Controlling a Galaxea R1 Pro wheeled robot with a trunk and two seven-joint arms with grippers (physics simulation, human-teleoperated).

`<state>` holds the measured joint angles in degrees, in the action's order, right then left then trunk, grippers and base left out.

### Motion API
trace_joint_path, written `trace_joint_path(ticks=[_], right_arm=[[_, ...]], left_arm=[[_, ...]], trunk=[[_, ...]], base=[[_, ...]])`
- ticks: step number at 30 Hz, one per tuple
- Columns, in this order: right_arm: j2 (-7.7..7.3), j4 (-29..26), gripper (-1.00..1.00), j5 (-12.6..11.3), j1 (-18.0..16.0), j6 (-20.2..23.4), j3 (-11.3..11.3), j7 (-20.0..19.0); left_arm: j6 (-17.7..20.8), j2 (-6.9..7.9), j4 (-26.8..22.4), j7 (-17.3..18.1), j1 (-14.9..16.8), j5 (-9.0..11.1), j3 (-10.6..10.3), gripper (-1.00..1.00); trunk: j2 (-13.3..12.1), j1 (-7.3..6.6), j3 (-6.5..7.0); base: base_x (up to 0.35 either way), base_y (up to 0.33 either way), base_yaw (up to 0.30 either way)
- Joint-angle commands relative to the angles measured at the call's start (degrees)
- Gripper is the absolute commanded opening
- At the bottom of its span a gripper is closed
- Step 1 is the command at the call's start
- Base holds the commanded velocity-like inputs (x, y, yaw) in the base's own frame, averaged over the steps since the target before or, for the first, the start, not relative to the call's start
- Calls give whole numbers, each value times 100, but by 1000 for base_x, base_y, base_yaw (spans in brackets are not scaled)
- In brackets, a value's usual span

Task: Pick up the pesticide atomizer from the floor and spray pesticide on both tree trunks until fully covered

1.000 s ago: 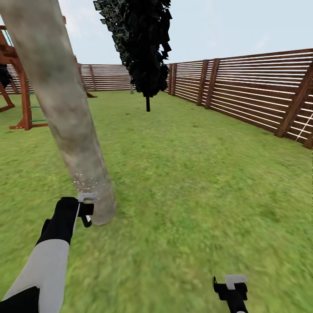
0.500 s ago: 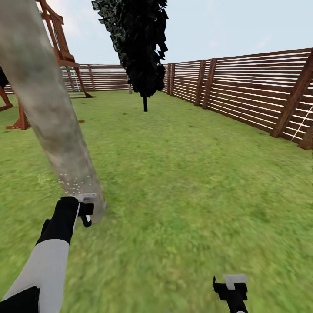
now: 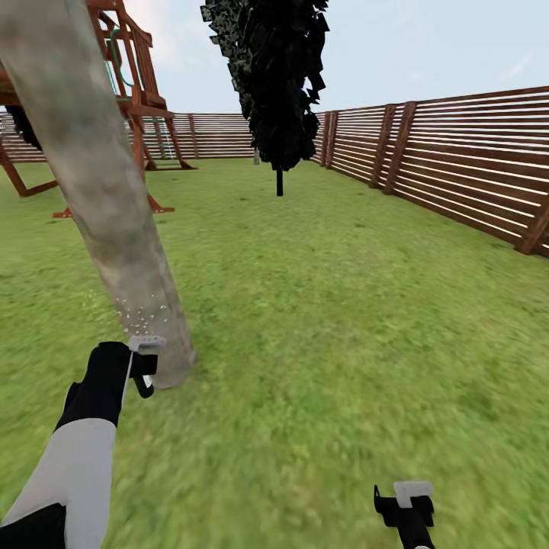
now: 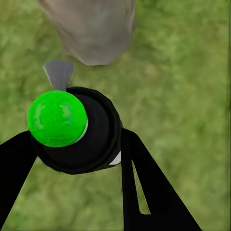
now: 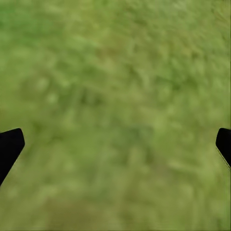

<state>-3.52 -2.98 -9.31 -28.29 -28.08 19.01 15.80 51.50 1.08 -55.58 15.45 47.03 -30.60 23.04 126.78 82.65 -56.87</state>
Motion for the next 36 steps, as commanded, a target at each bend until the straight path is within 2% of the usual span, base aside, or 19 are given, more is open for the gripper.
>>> trace_joint_path(ticks=[1, 7, 14, 19, 22, 23, 27, 29, 32, 33, 35, 36], right_arm=[[0, -1, 100, -53, -1, -13, 51, 11], [1, -1, 100, -53, -1, -13, 51, 11], [1, -1, 100, -53, -1, -13, 51, 11], [1, -1, 100, -53, -1, -13, 51, 11], [-1, -1, 100, -53, -1, -13, 51, 17], [-1, -1, 100, -53, -1, -13, 51, 17], [-7, -1, 100, -53, -1, -13, 51, 12], [-8, -1, 100, -53, -1, -13, 51, 11], [-2, -1, 100, -53, -1, -13, 51, 11], [0, -1, 100, -53, -1, -13, 51, 11], [1, -1, 100, -53, -1, -13, 51, 11], [1, -1, 100, -53, -1, -13, 51, 12]], left_arm=[[16, -7, -10, 56, 6, -62, 8, -100], [18, 7, -17, 55, -6, -72, 22, -100], [-13, 126, -11, 38, -107, -116, 22, -100], [-34, 39, 76, 29, -130, -107, -28, -100], [-43, 60, 96, 29, -153, -121, -6, -100], [-50, 75, 93, 25, -285, -123, -18, -100], [-46, 30, 91, 23, -343, -83, -29, -100], [-50, 56, 98, 28, -397, -80, -5, -100], [-59, 105, 78, 35, -662, -79, 7, -100], [-64, 72, 72, 31, -710, -75, -6, -100], [-187, 33, 107, 29, -757, -56, 4, -100], [-377, 24, 176, 24, -796, -38, 11, -100]], trunk=[[2, 2, -5], [2, 2, -5], [2, 2, -5], [2, 2, -5], [2, 2, -5], [2, 2, -5], [2, 2, -5], [2, 2, -5], [2, 2, -5], [2, 2, -5], [2, 2, -5], [2, 2, -5]], base=[[277, -144, 57], [310, -59, 13], [81, -1, 251], [103, -73, 245], [224, -171, 36], [228, -184, 3], [215, -201, 1], [190, -213, 0], [186, -216, 23], [182, -222, 202], [164, -236, 258], [138, -220, 271]])
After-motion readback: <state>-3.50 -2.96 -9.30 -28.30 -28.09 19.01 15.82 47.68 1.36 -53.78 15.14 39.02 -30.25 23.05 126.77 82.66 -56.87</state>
